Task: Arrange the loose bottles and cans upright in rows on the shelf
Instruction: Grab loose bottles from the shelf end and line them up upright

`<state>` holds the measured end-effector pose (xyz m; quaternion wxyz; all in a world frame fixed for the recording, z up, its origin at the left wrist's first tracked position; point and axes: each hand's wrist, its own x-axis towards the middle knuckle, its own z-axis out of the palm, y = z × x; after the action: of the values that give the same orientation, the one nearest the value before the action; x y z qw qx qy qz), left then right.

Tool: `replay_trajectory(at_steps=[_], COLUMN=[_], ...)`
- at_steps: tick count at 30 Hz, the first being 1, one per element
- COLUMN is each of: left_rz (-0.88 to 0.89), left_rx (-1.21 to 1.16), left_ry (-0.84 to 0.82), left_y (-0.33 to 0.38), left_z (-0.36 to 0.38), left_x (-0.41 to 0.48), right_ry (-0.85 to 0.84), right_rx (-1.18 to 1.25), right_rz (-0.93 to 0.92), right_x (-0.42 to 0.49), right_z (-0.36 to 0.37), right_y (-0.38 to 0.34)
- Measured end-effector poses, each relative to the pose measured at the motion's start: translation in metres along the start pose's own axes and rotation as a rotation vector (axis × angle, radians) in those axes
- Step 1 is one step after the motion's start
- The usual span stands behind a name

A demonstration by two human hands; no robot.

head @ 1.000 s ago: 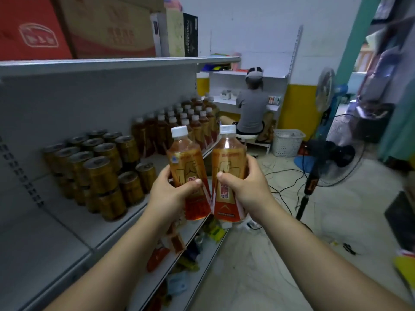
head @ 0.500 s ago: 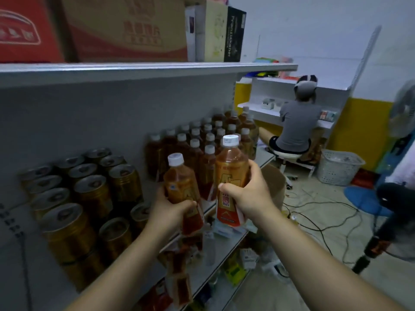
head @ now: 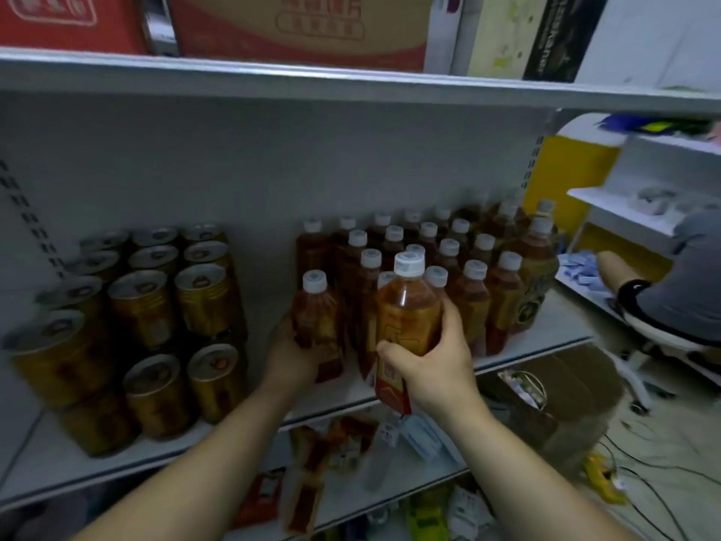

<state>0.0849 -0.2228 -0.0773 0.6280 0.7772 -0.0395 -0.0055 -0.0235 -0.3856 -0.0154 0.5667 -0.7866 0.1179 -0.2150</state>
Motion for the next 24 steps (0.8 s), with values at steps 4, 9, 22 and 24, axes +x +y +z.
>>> replay_trajectory(at_steps=[4,9,22,24], left_rz=[0.041,0.05,0.058,0.099], left_rx=[-0.006,-0.081,0.143,0.147], left_ry=[-0.009,-0.023,-0.008,0.045], left_y=[0.0,-0.01,0.008,0.014], left_z=[0.01,0.018,0.01,0.006], left_x=[0.022,0.055,0.064,0.033], right_ry=[-0.07,-0.095,-0.07,-0.064], right_rx=[0.021,0.029,-0.035,-0.061], right_rz=[-0.012,-0.025,-0.063,-0.071], right_x=[0.012,0.019,0.011,0.008], right_z=[-0.007,-0.01,-0.006,-0.003], right_y=[0.009,0.014,0.012,0.016])
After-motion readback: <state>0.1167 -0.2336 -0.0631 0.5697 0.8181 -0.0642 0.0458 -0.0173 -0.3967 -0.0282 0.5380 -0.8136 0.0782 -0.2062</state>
